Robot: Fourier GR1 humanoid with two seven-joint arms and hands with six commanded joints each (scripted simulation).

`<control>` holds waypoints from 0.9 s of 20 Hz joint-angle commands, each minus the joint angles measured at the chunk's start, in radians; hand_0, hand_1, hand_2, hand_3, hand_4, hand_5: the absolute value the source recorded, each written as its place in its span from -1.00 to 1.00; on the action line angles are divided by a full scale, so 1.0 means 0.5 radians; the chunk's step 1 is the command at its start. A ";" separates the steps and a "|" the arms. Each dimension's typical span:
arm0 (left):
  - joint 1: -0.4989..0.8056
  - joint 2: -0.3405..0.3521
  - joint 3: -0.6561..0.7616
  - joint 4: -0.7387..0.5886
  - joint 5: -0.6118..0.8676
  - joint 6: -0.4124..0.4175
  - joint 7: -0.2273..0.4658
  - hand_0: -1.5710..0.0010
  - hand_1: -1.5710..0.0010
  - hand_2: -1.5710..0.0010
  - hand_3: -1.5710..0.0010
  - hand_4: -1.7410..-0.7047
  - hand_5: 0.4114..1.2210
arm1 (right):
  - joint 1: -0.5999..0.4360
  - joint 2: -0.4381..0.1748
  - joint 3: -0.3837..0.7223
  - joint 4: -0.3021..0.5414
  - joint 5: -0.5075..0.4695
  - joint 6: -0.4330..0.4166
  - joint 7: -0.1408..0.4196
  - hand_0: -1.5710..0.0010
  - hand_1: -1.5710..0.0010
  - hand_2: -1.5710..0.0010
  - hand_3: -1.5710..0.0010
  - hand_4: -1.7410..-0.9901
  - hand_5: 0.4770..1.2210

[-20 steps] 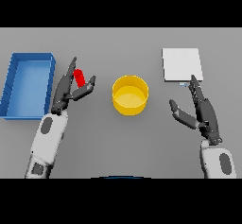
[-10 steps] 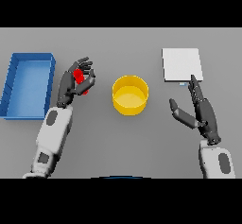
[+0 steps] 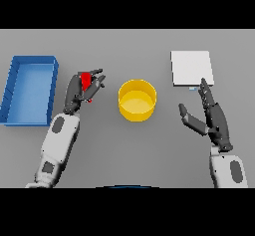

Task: Pick up the red beaker and tilt it to pour out 1 green nut into yellow bowl. Pick up the yellow bowl and place it on the metallic measuring scale.

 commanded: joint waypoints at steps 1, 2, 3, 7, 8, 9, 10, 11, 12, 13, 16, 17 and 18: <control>-0.002 0.002 -0.017 -0.026 -0.015 0.001 0.008 -0.89 -0.89 -0.89 -0.79 -0.59 0.91 | -0.001 0.007 0.009 0.021 0.020 -0.008 0.004 1.00 1.00 1.00 1.00 0.21 -0.54; -0.015 -0.005 -0.023 -0.040 -0.033 0.008 0.007 -0.91 -0.91 -0.91 -0.84 -0.57 0.93 | -0.004 0.019 0.015 0.031 0.032 -0.019 -0.002 1.00 1.00 1.00 1.00 0.20 -0.53; -0.014 -0.002 -0.015 -0.061 -0.040 0.010 0.003 -0.93 -0.93 -0.93 -0.87 -0.56 0.94 | 0.006 0.025 0.019 0.021 0.030 -0.018 -0.026 1.00 1.00 1.00 1.00 0.20 -0.53; -0.004 0.003 -0.020 -0.216 -0.060 -0.018 0.064 -0.97 -0.97 -0.97 -0.95 -0.54 0.98 | 0.004 0.015 0.021 0.009 0.040 -0.020 -0.009 1.00 1.00 1.00 1.00 0.19 -0.50; -0.008 0.020 -0.034 -0.275 -0.089 -0.012 0.100 -0.98 -0.98 -0.98 -0.96 -0.53 0.98 | 0.026 0.020 0.029 0.004 0.046 -0.018 -0.052 1.00 1.00 1.00 1.00 0.19 -0.50; -0.020 0.035 -0.058 -0.315 -0.128 -0.013 0.136 -0.98 -0.98 -0.98 -0.97 -0.53 0.98 | 0.030 0.016 0.034 -0.020 0.058 -0.026 -0.037 1.00 1.00 1.00 1.00 0.19 -0.49; -0.030 0.048 -0.087 -0.364 -0.171 -0.017 0.194 -0.99 -0.99 -0.99 -0.97 -0.53 0.99 | 0.029 0.012 0.036 -0.016 0.051 -0.012 -0.032 1.00 1.00 1.00 1.00 0.20 -0.50; -0.041 0.064 -0.123 -0.395 -0.218 -0.025 0.233 -0.99 -0.99 -0.99 -0.98 -0.62 0.94 | 0.016 0.012 0.033 -0.019 0.050 -0.016 -0.020 1.00 1.00 1.00 1.00 0.21 -0.50; -0.067 0.103 -0.172 -0.460 -0.293 -0.028 0.338 -0.99 -0.99 -0.99 -0.98 -0.70 0.90 | 0.008 0.008 0.032 -0.019 0.037 -0.001 -0.011 1.00 1.00 1.00 1.00 0.22 -0.50; -0.080 0.128 -0.208 -0.499 -0.340 -0.045 0.396 -0.99 -0.99 -0.99 -0.99 -0.76 0.88 | -0.003 0.013 0.039 -0.006 0.048 -0.003 -0.010 1.00 1.00 1.00 1.00 0.24 -0.50; -0.100 0.174 -0.255 -0.519 -0.417 -0.086 0.482 -0.99 -0.99 -0.99 -0.99 -0.76 0.85 | 0.014 0.002 0.032 -0.023 0.037 0.004 0.002 1.00 1.00 1.00 1.00 0.24 -0.47; -0.109 0.185 -0.260 -0.509 -0.431 -0.096 0.488 -0.99 -0.99 -0.99 -0.99 -0.76 0.83 | 0.023 0.001 0.033 -0.015 0.043 0.003 -0.014 1.00 1.00 1.00 1.00 0.24 -0.46; -0.115 0.209 -0.258 -0.490 -0.440 -0.111 0.476 -0.99 -0.99 -0.99 -0.99 -0.76 0.80 | 0.026 0.007 0.045 -0.021 0.054 0.001 0.001 1.00 1.00 1.00 1.00 0.24 -0.46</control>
